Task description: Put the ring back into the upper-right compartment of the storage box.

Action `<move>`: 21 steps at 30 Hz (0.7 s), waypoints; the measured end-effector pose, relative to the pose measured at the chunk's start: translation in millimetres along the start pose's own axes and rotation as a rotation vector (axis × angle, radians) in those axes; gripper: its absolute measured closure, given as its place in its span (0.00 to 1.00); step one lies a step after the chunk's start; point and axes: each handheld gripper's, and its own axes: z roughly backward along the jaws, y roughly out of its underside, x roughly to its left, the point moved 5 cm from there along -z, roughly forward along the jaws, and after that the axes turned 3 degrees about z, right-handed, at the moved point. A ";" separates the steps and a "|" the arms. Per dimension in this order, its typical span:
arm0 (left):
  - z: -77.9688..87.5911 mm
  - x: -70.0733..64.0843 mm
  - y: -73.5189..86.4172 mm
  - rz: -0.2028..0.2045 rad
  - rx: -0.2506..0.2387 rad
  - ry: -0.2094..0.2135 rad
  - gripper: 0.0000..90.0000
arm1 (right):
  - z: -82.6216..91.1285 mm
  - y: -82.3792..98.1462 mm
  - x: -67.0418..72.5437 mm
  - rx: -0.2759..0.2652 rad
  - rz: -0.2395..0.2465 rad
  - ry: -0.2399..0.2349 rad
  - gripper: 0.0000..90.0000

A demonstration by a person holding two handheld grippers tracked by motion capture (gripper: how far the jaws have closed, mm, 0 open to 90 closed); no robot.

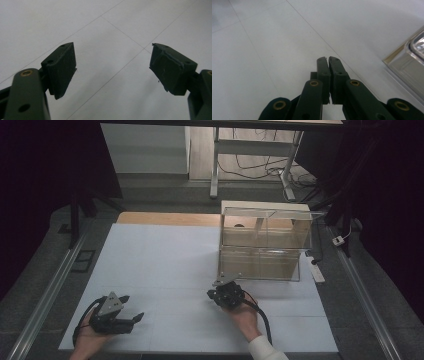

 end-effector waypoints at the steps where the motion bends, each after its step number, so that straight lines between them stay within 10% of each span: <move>1: 0.0 0.0 0.0 0.000 0.000 0.000 0.23 | 1.0 -0.6 0.1 0.000 0.004 0.001 0.96; 21: 0.0 0.8 0.5 -0.001 0.002 -0.002 0.23 | 18.6 -15.0 5.8 -0.061 0.019 -0.006 0.96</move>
